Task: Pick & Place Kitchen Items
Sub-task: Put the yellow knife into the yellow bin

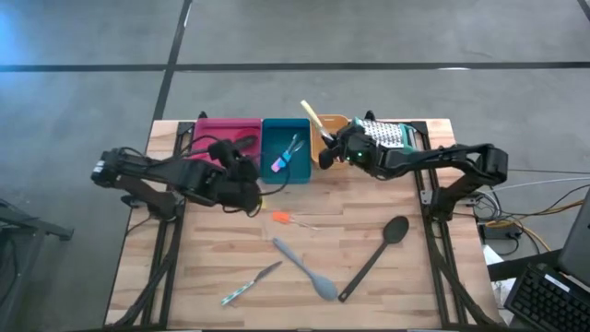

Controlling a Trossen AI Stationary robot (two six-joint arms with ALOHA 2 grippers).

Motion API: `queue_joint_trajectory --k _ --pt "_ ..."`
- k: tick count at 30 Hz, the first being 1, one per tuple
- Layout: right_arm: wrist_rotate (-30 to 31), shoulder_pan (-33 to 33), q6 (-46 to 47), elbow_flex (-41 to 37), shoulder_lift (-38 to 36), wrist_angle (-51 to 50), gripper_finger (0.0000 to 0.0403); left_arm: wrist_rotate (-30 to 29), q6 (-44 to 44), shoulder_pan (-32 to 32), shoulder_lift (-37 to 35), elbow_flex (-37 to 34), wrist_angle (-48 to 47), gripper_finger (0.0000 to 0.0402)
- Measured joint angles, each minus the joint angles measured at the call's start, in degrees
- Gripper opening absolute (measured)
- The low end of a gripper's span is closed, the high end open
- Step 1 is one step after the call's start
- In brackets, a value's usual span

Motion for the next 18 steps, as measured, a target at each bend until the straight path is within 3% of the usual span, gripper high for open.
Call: queue_joint_trajectory --k 9,18 --pt "3.88 -2.20 4.40 1.21 6.88 -0.04 0.0041 -0.47 5.13 -0.04 -7.23 -9.89 15.93 0.0252" --pt "4.30 -3.60 5.55 1.84 10.45 0.72 0.0041 0.76 5.72 -0.09 -9.66 -10.70 16.90 0.0252"
